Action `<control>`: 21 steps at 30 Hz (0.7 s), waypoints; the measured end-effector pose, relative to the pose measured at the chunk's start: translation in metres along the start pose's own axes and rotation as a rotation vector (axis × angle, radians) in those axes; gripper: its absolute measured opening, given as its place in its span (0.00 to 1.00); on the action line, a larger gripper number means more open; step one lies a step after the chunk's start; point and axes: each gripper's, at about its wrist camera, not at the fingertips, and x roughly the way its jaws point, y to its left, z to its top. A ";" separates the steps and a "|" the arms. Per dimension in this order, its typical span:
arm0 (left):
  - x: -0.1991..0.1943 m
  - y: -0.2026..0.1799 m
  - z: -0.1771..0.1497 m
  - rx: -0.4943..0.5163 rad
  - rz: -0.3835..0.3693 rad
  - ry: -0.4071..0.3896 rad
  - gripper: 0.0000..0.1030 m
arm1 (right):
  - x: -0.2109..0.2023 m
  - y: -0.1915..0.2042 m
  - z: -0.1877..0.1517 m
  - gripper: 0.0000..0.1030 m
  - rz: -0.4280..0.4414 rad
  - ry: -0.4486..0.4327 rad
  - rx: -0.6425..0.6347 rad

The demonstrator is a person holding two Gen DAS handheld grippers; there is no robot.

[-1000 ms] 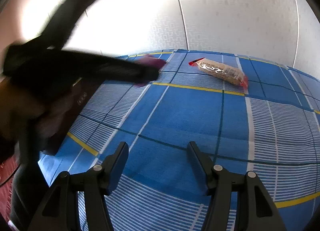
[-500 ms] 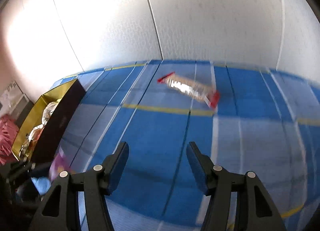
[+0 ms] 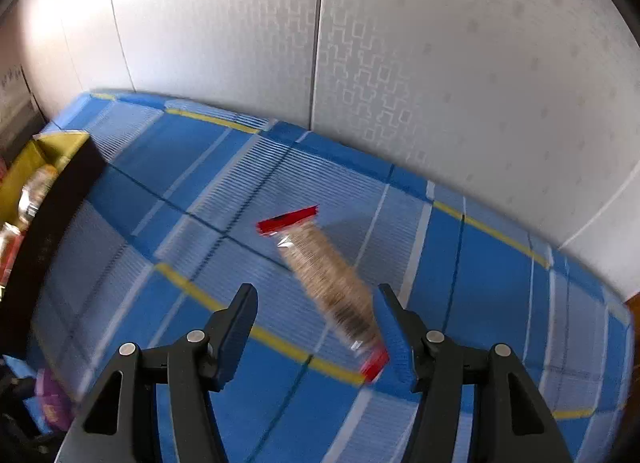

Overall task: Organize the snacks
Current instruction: 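Lift the purple bag with the left gripper while the right grasps the granola bar, then lower the purple bag into the tin and open the left gripper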

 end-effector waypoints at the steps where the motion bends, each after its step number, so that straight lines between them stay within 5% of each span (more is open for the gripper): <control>1: 0.000 0.001 0.000 -0.003 -0.003 -0.004 0.39 | 0.005 -0.002 0.003 0.59 0.002 0.013 -0.008; 9: -0.001 0.005 -0.004 -0.027 -0.029 -0.019 0.40 | 0.034 -0.002 0.014 0.59 0.018 0.094 -0.093; 13: -0.001 0.007 -0.004 -0.033 -0.038 -0.021 0.40 | 0.035 0.006 0.016 0.36 0.029 0.092 -0.109; 21: -0.001 0.006 -0.007 -0.032 -0.039 -0.032 0.40 | -0.005 0.033 -0.026 0.35 0.062 0.074 0.031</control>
